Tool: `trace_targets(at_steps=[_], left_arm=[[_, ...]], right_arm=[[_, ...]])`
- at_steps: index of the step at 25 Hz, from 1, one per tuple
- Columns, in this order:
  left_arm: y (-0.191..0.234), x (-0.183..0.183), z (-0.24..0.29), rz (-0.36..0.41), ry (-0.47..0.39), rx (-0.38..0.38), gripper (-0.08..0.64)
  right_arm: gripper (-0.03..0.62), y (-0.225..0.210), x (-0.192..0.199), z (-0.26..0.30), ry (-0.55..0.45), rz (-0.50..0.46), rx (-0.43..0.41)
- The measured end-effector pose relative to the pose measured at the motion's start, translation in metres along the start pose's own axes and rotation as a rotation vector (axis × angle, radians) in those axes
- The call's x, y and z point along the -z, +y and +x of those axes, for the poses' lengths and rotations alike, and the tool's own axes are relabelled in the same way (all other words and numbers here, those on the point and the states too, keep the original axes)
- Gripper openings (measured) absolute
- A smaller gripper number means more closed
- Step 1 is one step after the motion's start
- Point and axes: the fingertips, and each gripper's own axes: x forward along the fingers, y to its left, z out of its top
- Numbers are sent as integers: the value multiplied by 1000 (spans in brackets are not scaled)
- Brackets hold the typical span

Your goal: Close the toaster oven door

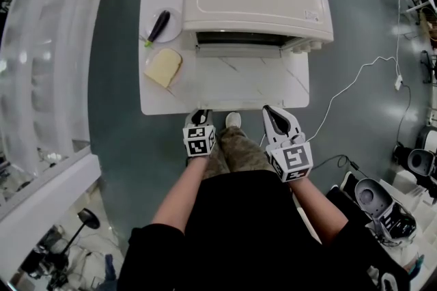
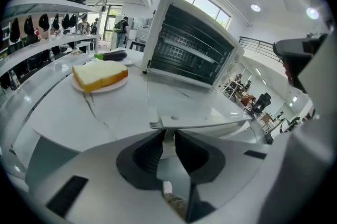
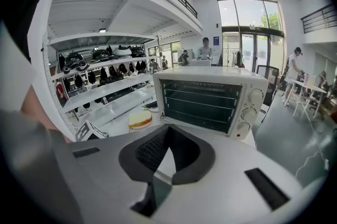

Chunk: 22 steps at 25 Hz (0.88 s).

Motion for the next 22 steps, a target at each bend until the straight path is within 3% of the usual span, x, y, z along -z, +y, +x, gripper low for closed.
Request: trace_targets(at_steps=[10,16,22], left_arm=[[-5,-9,-12,5,19,-1,86],[-7,-13,-19,91,66,7,83],[-12,-22,-29,65,65,14,83]], right_arm=[[21,4,-17,-10,-48,27,15],[21,4,-27,-18,-74,16,28],[21,5,-31,-32,-85,24,43]])
